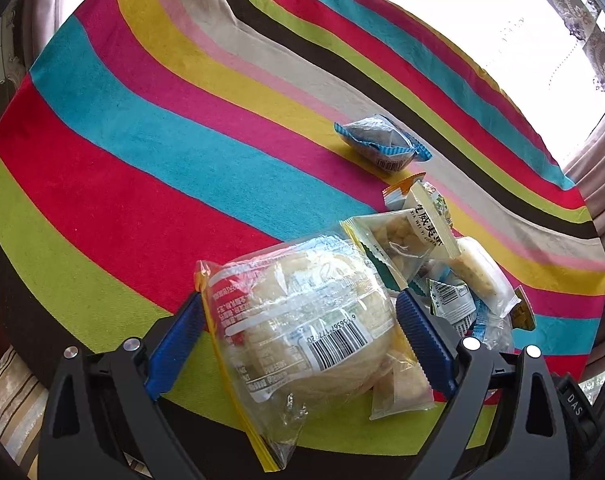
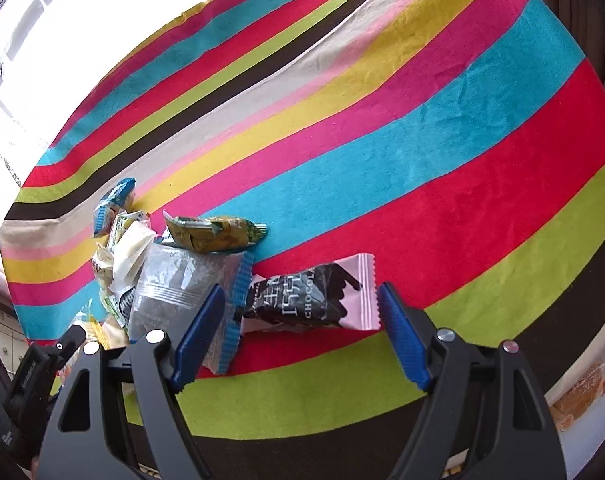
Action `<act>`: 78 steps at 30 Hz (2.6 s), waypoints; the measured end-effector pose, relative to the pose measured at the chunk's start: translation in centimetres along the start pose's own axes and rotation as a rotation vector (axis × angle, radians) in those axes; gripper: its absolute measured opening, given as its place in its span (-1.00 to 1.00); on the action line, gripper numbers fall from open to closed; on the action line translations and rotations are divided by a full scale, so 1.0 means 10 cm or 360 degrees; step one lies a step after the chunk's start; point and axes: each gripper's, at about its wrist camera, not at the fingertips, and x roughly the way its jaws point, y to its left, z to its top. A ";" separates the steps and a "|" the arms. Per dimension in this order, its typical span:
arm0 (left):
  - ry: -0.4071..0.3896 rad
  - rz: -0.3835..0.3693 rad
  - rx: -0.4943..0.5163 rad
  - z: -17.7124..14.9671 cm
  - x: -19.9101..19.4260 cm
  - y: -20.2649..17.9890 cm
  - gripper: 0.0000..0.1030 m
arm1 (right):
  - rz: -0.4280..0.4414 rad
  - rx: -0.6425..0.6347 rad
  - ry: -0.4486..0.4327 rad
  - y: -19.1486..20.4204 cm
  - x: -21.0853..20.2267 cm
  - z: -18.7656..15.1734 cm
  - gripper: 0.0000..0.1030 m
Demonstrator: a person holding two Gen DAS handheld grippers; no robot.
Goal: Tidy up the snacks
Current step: 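Grasp the clear bun bag with the left tool while the right tool grasps the pink-and-black chocolate bar, then lift both held snacks and carry them over the white box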
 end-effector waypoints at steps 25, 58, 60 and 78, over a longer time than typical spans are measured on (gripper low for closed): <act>0.0018 -0.0047 0.0049 -0.11 -0.16 0.02 0.25 | 0.0010 -0.0143 -0.0099 0.10 -0.20 -0.20 -0.56; -0.0018 -0.0119 0.0267 -0.82 -1.08 -0.21 0.19 | 0.0128 -0.0198 -0.0079 -0.07 -0.93 -0.80 -0.56; 0.0001 -0.0145 0.0299 -0.92 -1.14 -0.26 0.19 | 0.0127 -0.0190 -0.0063 -0.11 -0.98 -0.85 -0.56; 0.0187 -0.0400 0.0724 -1.66 -1.37 -1.01 0.19 | 0.0202 -0.0213 -0.0037 -0.55 -1.53 -1.14 -0.56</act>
